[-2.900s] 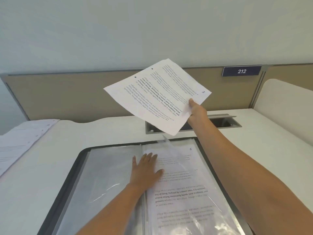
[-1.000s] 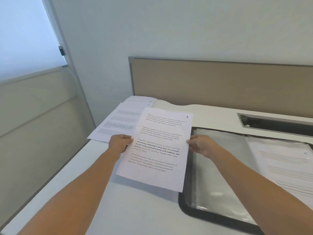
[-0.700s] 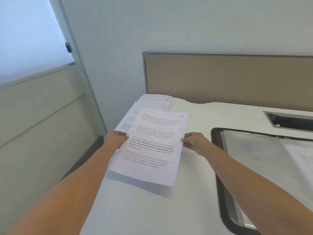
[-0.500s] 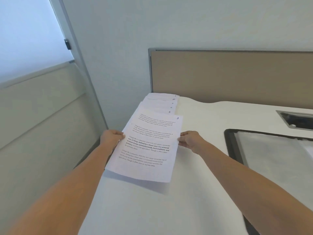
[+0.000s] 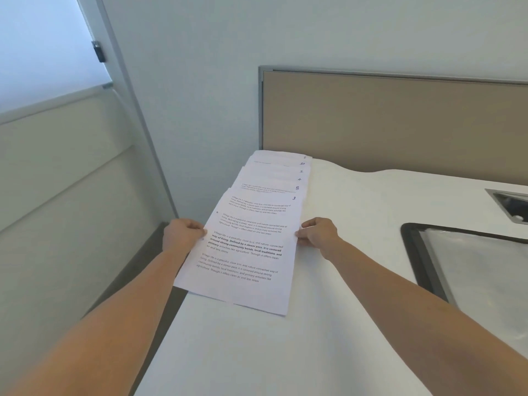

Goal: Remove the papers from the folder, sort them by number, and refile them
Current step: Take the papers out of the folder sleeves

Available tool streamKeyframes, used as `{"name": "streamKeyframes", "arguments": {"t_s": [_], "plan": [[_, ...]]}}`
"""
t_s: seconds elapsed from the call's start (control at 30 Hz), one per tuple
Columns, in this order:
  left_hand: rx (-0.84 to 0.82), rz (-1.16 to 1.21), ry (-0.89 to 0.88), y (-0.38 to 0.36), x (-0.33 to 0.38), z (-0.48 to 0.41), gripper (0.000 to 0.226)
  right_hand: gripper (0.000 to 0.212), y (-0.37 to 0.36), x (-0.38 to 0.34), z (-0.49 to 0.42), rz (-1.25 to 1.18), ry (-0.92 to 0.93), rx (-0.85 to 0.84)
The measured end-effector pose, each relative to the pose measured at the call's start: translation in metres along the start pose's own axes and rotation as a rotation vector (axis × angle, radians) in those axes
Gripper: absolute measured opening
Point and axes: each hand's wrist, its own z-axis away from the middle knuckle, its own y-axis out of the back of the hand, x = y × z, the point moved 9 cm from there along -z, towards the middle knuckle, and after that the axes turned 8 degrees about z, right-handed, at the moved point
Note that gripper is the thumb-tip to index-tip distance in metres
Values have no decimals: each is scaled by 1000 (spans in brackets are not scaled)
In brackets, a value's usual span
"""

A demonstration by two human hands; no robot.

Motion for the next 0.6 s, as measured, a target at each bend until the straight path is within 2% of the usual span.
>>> {"name": "streamKeyframes", "arguments": {"t_s": [0.6], "plan": [[29,-110,-164,-16,22,-9,14,26,9,6,-14,51,-55,138]]}}
